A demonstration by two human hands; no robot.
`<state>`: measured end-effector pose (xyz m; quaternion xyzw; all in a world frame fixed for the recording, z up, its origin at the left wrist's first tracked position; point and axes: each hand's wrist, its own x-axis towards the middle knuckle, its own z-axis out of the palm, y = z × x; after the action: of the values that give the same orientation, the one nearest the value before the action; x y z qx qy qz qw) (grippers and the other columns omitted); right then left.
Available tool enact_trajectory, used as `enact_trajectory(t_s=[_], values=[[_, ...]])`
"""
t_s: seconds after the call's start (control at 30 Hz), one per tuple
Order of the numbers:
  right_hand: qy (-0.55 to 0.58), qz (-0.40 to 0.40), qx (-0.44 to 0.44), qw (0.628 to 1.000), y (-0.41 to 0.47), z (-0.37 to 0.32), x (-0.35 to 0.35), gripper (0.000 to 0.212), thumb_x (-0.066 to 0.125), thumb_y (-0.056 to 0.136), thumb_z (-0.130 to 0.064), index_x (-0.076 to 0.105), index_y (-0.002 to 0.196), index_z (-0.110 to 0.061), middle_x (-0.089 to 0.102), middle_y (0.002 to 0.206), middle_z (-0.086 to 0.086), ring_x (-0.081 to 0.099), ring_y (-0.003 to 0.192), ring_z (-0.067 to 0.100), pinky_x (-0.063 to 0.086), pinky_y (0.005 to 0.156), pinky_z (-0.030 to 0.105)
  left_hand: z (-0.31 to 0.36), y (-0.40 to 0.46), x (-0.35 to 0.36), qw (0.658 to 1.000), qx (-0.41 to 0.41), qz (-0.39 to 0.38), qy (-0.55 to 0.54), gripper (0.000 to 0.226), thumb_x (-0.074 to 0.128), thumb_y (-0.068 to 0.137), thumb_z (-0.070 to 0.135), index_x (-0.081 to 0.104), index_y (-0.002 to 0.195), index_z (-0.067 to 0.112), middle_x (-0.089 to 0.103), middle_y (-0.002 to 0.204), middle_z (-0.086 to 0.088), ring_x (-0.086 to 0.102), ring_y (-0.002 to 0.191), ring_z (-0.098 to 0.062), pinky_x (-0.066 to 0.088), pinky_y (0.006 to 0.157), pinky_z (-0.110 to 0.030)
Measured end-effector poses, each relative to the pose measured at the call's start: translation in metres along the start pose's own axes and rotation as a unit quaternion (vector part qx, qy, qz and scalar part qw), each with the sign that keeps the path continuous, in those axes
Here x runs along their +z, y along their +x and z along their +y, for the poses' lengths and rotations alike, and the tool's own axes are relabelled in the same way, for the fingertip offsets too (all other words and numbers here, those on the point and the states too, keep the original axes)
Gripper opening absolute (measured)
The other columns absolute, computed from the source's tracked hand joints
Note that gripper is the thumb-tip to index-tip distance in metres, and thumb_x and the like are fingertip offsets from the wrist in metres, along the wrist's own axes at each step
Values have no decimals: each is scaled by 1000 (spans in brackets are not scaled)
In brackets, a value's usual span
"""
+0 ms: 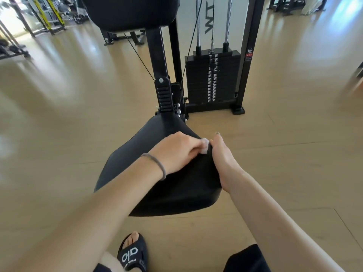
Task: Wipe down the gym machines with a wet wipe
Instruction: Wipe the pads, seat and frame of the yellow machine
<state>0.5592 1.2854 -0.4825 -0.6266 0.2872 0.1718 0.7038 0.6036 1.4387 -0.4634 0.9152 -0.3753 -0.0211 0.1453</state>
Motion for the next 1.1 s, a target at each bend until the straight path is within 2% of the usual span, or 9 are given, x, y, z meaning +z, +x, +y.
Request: enact_trajectory(t_s=[0.07, 0.13, 0.2, 0.33, 0.43, 0.67, 0.83, 0.9, 1.1], values=[[-39, 7, 0, 999, 3, -2, 2, 68, 23, 102, -64, 50, 146, -21, 57, 140, 9, 54, 127, 29, 40, 103, 42, -24, 14, -10, 997, -66, 15, 39, 24, 42, 103, 27, 61, 91, 32, 65, 87, 6, 66, 87, -17, 46, 76, -30], [-68, 24, 0, 997, 4, -9, 6, 76, 23, 99, -69, 37, 157, -20, 43, 156, 6, 40, 144, 30, 26, 120, 47, -56, 18, -19, 984, -163, 38, 65, 25, 47, 102, 19, 71, 97, 23, 69, 97, -4, 63, 97, -27, 35, 74, -28], [-103, 30, -21, 994, 10, -15, 10, 73, 23, 100, -68, 35, 158, -25, 37, 161, 2, 33, 148, 28, 19, 124, 48, -82, 12, -24, 971, -225, 63, 42, 23, 52, 99, 14, 75, 101, 11, 72, 107, -10, 63, 101, -33, 41, 79, -32], [-210, 31, -80, 974, 23, -36, 23, 69, 19, 105, -59, 41, 154, -16, 43, 158, 7, 36, 147, 27, 22, 121, 43, -65, -1, -13, 988, -140, 69, 8, 27, 47, 102, 30, 74, 105, 25, 74, 91, 2, 69, 87, -19, 51, 80, -33], [-248, 21, -104, 963, 40, -59, 39, 68, 17, 108, -54, 52, 146, -9, 51, 150, 11, 43, 142, 27, 26, 115, 37, -41, 1, -5, 999, -38, 11, -24, 40, 33, 98, 46, 64, 123, 38, 74, 105, 11, 69, 97, -7, 53, 88, -29], [-383, 21, -152, 911, 48, -55, 56, 61, 6, 105, -52, 38, 154, -33, 53, 148, 7, 46, 136, 33, 29, 111, 48, -142, -3, -32, 967, -242, 77, 13, 21, 57, 100, 18, 77, 104, 15, 73, 117, -4, 66, 110, -27, 40, 84, -22], [-369, 31, -153, 916, 58, -56, 55, 64, 6, 103, -57, 46, 147, -36, 57, 143, 7, 48, 133, 32, 33, 110, 47, -92, 24, -4, 995, -72, 67, 6, 22, 49, 102, 29, 71, 105, 32, 70, 91, 9, 66, 85, -12, 45, 76, -23], [-376, 33, -156, 913, 60, -55, 54, 63, 7, 103, -58, 44, 149, -38, 56, 144, 6, 48, 134, 31, 34, 111, 46, -91, 43, -1, 996, -64, 60, 3, 25, 49, 100, 28, 71, 109, 36, 71, 94, 14, 64, 85, -4, 49, 78, -24], [-396, 34, -160, 904, 61, -52, 52, 64, 6, 104, -54, 51, 141, -27, 61, 132, 7, 54, 123, 30, 38, 105, 47, -114, 54, -6, 990, -116, 74, 3, 25, 53, 100, 20, 66, 80, 27, 57, 76, 10, 64, 81, -19, 43, 73, -28]])
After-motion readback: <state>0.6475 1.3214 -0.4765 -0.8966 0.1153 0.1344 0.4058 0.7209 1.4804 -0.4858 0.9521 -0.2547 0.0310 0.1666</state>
